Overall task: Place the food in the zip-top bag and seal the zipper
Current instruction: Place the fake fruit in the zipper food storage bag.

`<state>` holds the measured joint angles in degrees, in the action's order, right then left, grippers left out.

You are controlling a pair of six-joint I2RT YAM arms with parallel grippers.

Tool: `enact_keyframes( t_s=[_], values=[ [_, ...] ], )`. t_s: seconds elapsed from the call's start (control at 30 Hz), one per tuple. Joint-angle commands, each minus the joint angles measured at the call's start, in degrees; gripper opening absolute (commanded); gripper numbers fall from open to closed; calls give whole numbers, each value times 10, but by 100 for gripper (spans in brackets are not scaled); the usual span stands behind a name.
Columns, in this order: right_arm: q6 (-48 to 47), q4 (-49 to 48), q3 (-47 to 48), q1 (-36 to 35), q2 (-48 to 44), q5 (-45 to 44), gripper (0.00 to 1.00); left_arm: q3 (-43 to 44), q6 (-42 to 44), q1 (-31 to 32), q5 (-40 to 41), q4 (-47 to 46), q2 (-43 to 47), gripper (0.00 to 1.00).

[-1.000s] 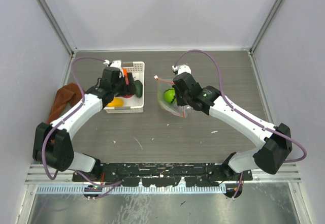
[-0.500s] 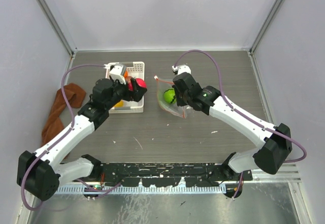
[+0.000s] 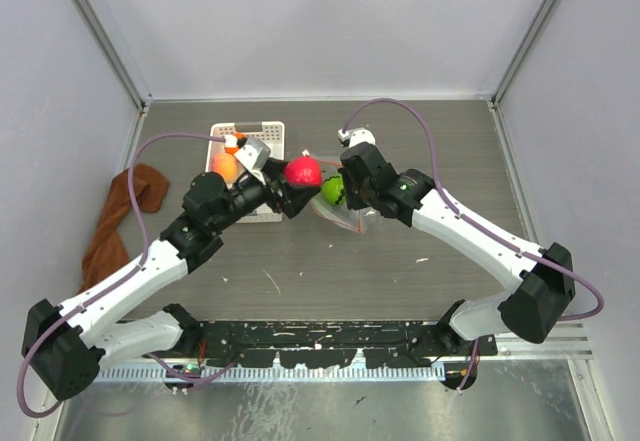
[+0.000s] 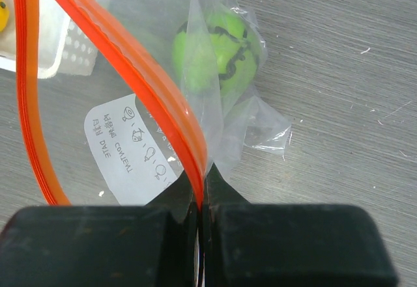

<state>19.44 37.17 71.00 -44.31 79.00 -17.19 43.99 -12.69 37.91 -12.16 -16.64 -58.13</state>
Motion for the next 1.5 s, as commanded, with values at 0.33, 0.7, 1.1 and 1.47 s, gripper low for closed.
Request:
enact_keyframes(
  t_s=[0.33, 0.7, 1.1, 1.47],
  values=[
    [10, -42, 8, -4, -24, 24, 1, -4, 38, 57, -15, -131, -97, 51],
    [9, -56, 0, -4, -35, 33, 0, -4, 73, 75, -7, -75, -139, 54],
    [12, -64, -9, -4, -39, 35, 1, 41, 109, 97, -29, 16, -168, 78],
    [15, -69, -17, -3, -42, 31, 2, 64, 77, 97, 39, 63, -151, 100]
  ],
)
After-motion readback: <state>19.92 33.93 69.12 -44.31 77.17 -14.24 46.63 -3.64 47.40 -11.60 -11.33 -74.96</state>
